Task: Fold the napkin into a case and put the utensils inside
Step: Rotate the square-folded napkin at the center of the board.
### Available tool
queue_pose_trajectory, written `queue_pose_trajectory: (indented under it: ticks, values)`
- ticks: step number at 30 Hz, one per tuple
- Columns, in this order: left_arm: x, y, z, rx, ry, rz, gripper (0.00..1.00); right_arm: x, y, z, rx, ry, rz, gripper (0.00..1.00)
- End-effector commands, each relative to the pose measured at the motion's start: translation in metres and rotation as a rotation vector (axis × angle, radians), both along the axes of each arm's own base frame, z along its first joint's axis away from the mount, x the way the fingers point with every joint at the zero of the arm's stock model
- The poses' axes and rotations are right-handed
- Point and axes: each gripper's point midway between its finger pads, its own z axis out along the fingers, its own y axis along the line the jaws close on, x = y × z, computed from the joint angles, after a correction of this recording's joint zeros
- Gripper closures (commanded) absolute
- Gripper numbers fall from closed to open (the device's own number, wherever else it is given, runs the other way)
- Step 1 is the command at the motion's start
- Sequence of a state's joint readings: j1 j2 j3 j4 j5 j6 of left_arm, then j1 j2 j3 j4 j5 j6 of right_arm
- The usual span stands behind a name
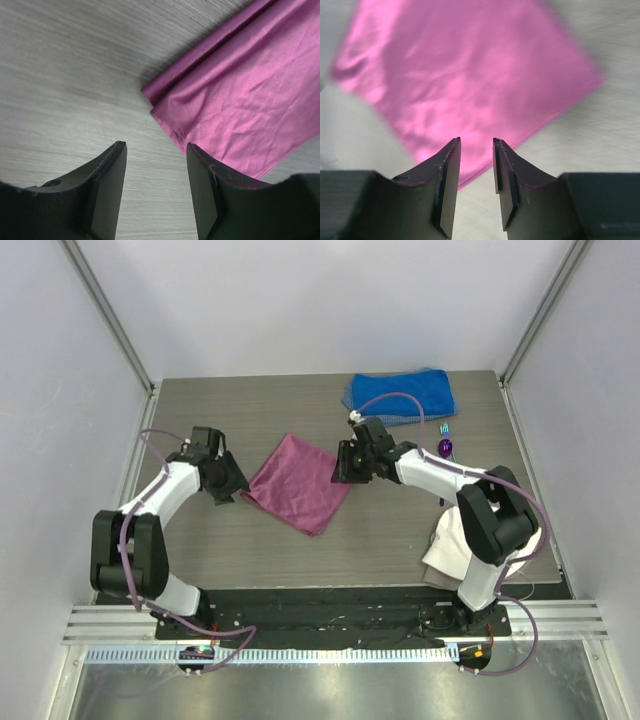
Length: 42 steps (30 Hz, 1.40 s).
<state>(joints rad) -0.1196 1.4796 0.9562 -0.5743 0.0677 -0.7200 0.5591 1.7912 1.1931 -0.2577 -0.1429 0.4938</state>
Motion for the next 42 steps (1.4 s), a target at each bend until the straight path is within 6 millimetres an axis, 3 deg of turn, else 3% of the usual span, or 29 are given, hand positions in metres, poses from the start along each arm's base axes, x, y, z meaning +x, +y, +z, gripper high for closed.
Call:
queue_pose_trajectory:
  ticks: [1,7,13,18,21,28,32,34,36,38,39,40,41,42]
  values:
    - [0.019,-0.005,0.006,-0.02,-0.012,-0.11,0.44,-0.032,0.035,0.033,0.231,0.034,0.113,0.6]
    - [0.024,-0.004,-0.013,0.002,0.049,-0.168,0.46,-0.057,0.056,0.024,0.254,0.07,0.163,0.6]
    - [0.021,0.015,-0.029,0.1,0.109,-0.148,0.51,-0.08,0.089,0.03,0.308,0.096,0.252,0.6]
    - [0.023,0.021,-0.04,0.136,0.131,-0.135,0.56,-0.098,0.111,0.011,0.333,0.164,0.304,0.66]
    - [0.026,0.022,-0.046,0.143,0.138,-0.124,0.61,-0.101,0.113,-0.003,0.327,0.176,0.303,0.7]
    - [0.027,0.02,-0.057,0.129,0.149,-0.111,0.79,-0.104,0.101,-0.031,0.261,0.195,0.276,0.75]
    - [0.011,0.018,-0.063,0.112,0.178,-0.102,0.91,-0.105,0.093,-0.038,0.221,0.187,0.275,0.76]
    - [0.004,0.009,-0.06,0.071,0.166,-0.087,0.92,-0.104,0.079,-0.045,0.17,0.18,0.256,0.77]
    - [-0.017,-0.004,-0.072,0.04,0.172,-0.093,0.93,-0.106,0.062,-0.046,0.139,0.172,0.233,0.77]
    - [-0.032,-0.025,-0.07,-0.059,0.149,-0.054,0.93,-0.102,0.041,-0.042,0.126,0.158,0.204,0.77]
    - [-0.062,-0.038,-0.085,-0.088,0.185,-0.068,0.93,-0.102,0.032,-0.04,0.118,0.161,0.191,0.77]
    - [-0.058,-0.053,-0.082,-0.157,0.144,-0.015,0.93,-0.099,0.021,-0.038,0.109,0.153,0.171,0.77]
    - [-0.061,-0.064,-0.077,-0.183,0.111,-0.017,0.93,-0.099,0.009,-0.041,0.081,0.145,0.156,0.76]
    - [-0.07,-0.071,-0.08,-0.194,0.112,-0.01,0.93,-0.099,0.002,-0.032,0.072,0.126,0.147,0.75]
